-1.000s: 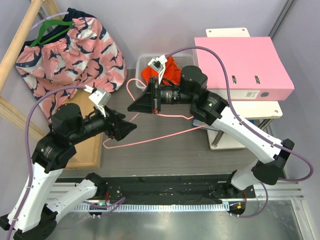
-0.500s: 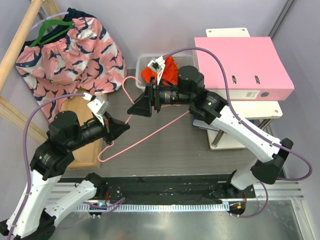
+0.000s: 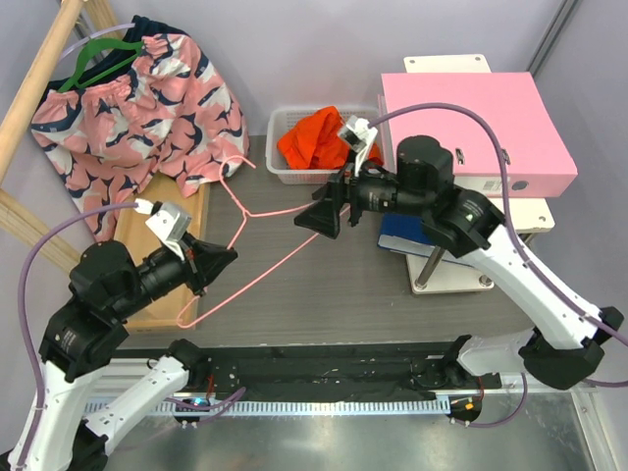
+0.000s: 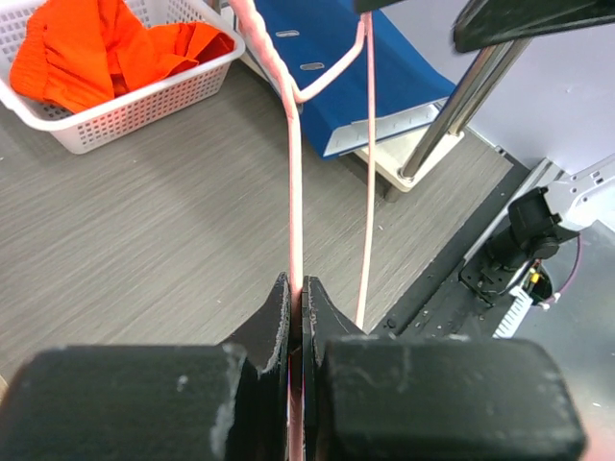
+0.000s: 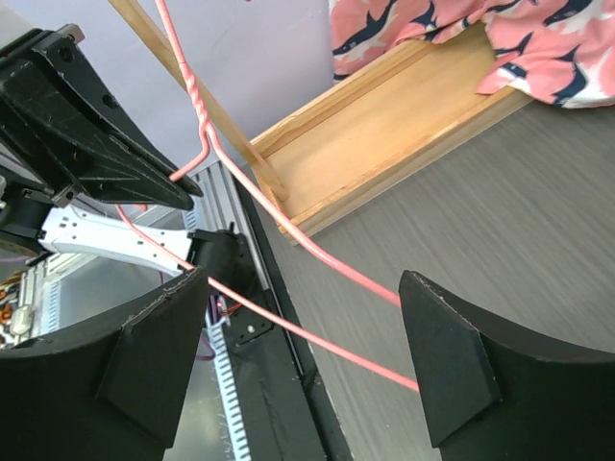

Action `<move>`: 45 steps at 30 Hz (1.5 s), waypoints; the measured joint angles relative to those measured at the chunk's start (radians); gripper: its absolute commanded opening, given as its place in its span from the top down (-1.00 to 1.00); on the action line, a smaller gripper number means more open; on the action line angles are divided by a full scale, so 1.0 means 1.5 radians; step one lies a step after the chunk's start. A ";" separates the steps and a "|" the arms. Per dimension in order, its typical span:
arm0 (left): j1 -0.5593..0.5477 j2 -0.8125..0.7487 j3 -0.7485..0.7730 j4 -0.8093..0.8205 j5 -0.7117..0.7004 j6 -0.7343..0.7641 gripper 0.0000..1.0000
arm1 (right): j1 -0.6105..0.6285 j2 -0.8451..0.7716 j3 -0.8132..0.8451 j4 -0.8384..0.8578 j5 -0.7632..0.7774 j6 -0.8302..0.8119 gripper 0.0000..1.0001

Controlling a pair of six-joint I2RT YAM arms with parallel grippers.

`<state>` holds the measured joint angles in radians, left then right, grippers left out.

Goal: Remove the shorts from the hanger

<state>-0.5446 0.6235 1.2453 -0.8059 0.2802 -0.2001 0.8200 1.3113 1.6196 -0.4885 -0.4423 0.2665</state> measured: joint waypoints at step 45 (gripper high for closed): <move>0.001 -0.164 -0.049 0.116 -0.003 -0.297 1.00 | -0.039 -0.221 -0.236 0.272 0.149 0.232 -0.47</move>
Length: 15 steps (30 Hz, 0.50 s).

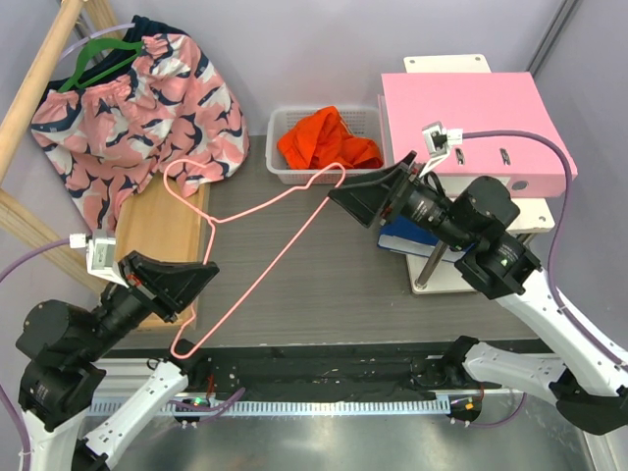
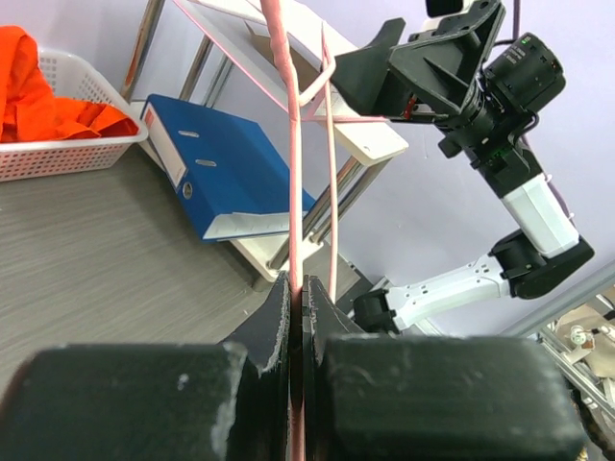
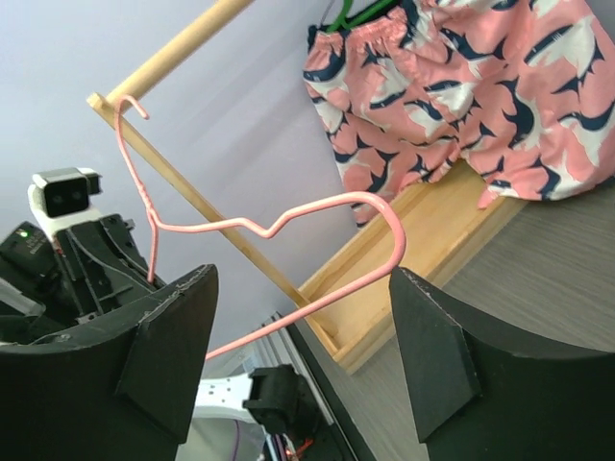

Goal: Remove the shorts from the hanger

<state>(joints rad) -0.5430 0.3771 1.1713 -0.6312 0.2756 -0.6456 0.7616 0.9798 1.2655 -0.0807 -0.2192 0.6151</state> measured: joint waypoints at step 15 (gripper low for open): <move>0.000 -0.004 0.000 0.044 0.026 -0.056 1.00 | 0.000 -0.028 -0.090 0.180 -0.012 0.079 -0.20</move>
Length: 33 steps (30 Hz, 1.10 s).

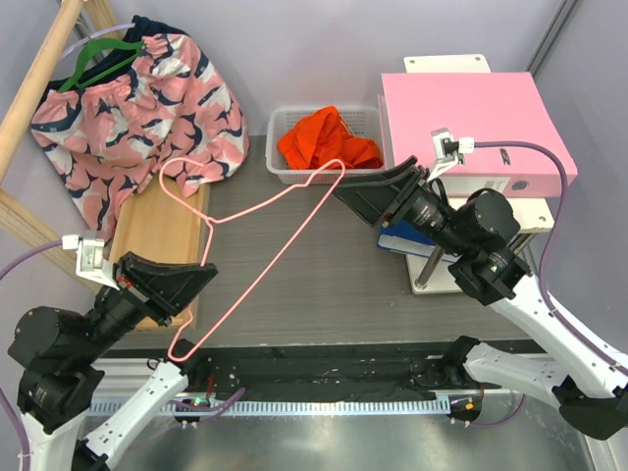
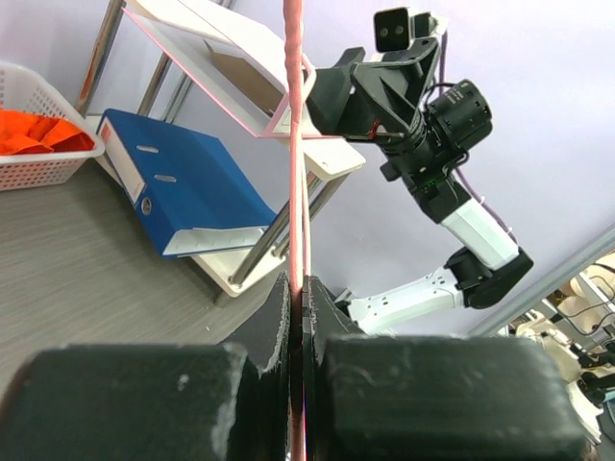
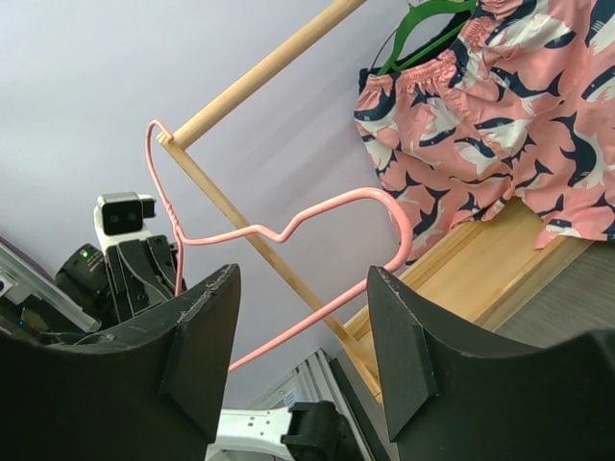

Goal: Remove the shorts from the hanger

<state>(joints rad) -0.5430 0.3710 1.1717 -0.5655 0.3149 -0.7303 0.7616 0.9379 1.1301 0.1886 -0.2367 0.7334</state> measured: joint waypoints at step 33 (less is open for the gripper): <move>0.000 -0.006 -0.011 -0.001 0.014 -0.014 1.00 | -0.028 0.075 -0.098 0.326 -0.097 0.097 0.01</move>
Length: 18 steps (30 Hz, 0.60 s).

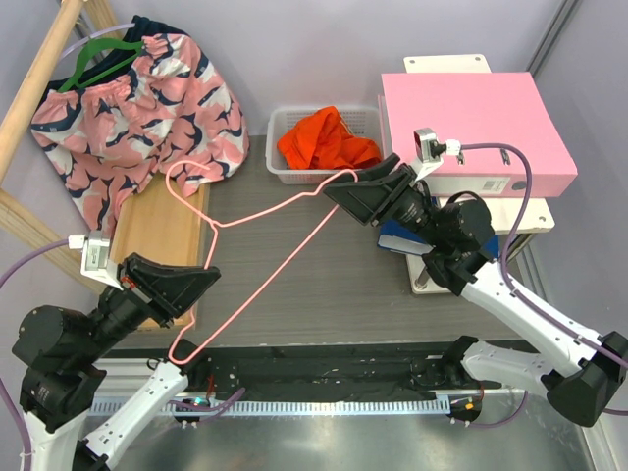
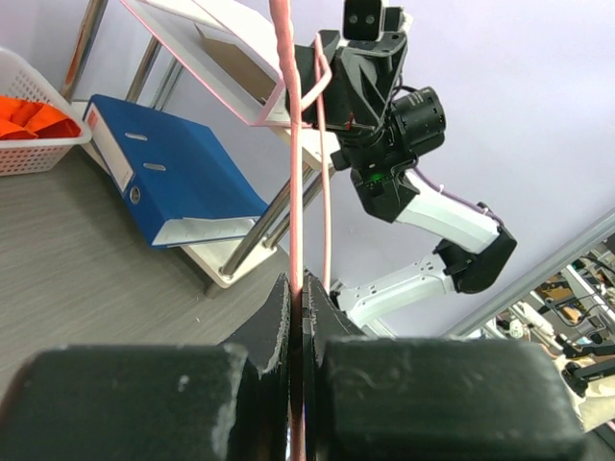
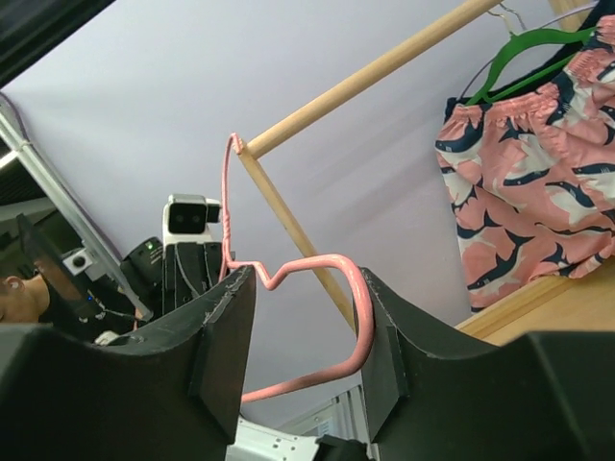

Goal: Remove the shorts from the hanger

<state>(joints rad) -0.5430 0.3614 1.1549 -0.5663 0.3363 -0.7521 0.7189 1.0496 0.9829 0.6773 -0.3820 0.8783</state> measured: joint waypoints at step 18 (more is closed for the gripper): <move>0.000 0.005 0.017 -0.037 0.046 0.036 1.00 | -0.047 -0.002 0.091 -0.207 -0.197 -0.103 0.99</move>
<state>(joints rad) -0.5430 0.3695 1.1809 -0.6224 0.4053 -0.6975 0.6483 1.0473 1.1198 0.3672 -0.6769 0.7238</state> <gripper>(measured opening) 0.014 0.159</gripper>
